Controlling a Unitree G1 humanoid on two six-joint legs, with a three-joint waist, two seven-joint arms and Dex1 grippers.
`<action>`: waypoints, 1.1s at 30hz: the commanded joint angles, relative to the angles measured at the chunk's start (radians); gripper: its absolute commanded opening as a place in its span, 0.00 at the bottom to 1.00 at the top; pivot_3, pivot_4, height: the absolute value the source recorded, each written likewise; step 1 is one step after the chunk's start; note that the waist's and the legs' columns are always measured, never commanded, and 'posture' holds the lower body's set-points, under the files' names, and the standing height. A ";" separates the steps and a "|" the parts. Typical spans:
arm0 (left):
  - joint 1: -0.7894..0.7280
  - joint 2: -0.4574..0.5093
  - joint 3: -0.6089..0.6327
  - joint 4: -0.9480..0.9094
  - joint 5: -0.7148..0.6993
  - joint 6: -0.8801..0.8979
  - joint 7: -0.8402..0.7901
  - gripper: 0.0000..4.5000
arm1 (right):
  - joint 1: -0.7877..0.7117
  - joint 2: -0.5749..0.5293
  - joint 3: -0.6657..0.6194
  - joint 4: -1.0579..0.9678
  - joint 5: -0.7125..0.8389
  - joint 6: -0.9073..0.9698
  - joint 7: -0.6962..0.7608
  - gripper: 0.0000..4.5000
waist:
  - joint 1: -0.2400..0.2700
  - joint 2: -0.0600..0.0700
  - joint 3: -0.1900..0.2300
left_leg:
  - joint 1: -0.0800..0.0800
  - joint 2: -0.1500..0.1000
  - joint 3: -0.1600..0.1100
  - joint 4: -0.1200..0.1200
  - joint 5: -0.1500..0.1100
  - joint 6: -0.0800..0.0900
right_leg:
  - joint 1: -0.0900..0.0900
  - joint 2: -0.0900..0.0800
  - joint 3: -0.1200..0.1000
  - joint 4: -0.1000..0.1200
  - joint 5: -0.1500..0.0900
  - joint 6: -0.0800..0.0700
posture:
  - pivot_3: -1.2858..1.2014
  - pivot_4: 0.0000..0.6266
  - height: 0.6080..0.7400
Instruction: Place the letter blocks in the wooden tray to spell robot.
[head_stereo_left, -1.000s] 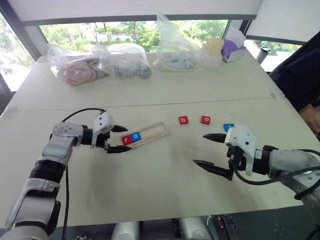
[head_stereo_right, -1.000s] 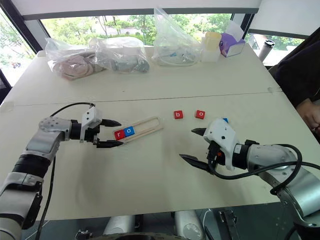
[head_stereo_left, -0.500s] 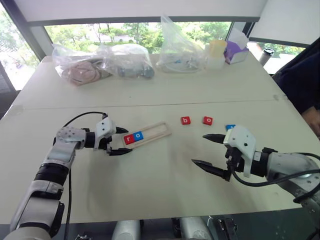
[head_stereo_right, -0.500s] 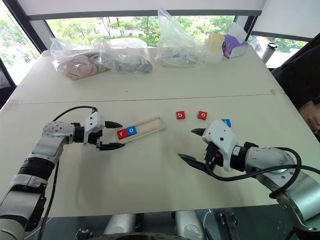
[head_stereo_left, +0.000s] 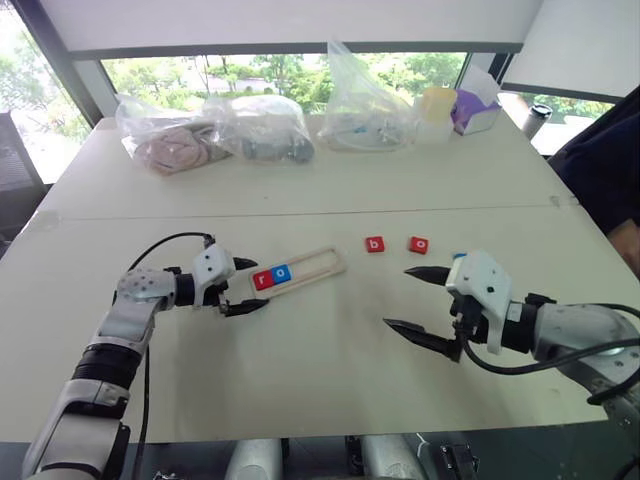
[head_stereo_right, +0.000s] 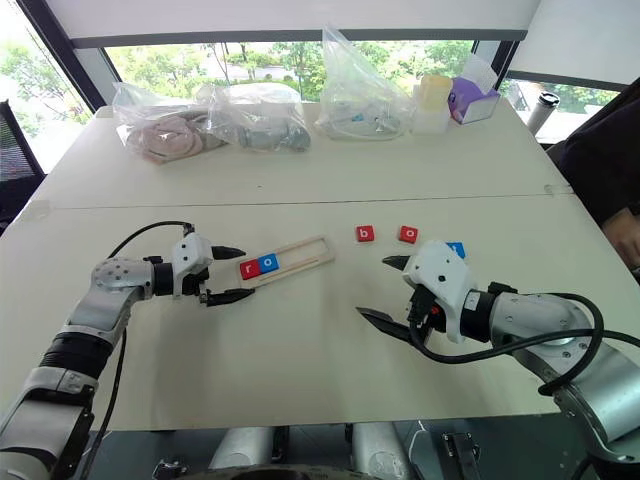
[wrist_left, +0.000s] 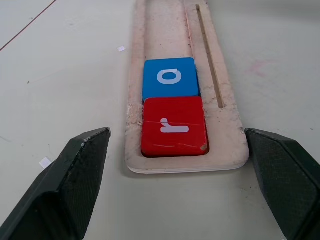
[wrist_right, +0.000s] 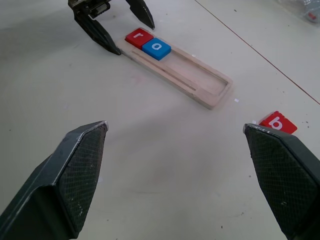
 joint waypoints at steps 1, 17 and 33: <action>0.035 -0.003 -0.057 0.026 0.048 0.034 -0.024 0.72 | -0.022 -0.010 -0.007 -0.009 -0.005 -0.012 0.003 1.00 | 0.000 0.000 0.000 | 0.000 0.000 0.000 0.000 0.000 0.000 | 0.000 0.000 0.000 0.000 0.000 0.000 | 0.52 0.24 1.00; 0.073 -0.045 -0.157 -0.204 0.018 0.057 -0.160 0.69 | -0.042 -0.019 -0.022 -0.003 -0.004 0.001 0.000 1.00 | 0.002 0.000 0.000 | -0.002 -0.001 0.000 -0.001 0.000 0.000 | -0.001 -0.002 0.000 -0.003 0.000 -0.001 | 0.52 0.24 1.00; 0.054 -0.106 -0.232 -0.183 0.094 -0.003 -0.132 0.69 | -0.027 -0.024 -0.061 -0.047 0.028 0.050 -0.027 1.00 | 0.003 0.000 0.000 | -0.003 -0.001 -0.001 -0.001 0.000 0.000 | 0.001 -0.002 0.000 -0.008 -0.002 0.003 | 0.52 0.24 1.00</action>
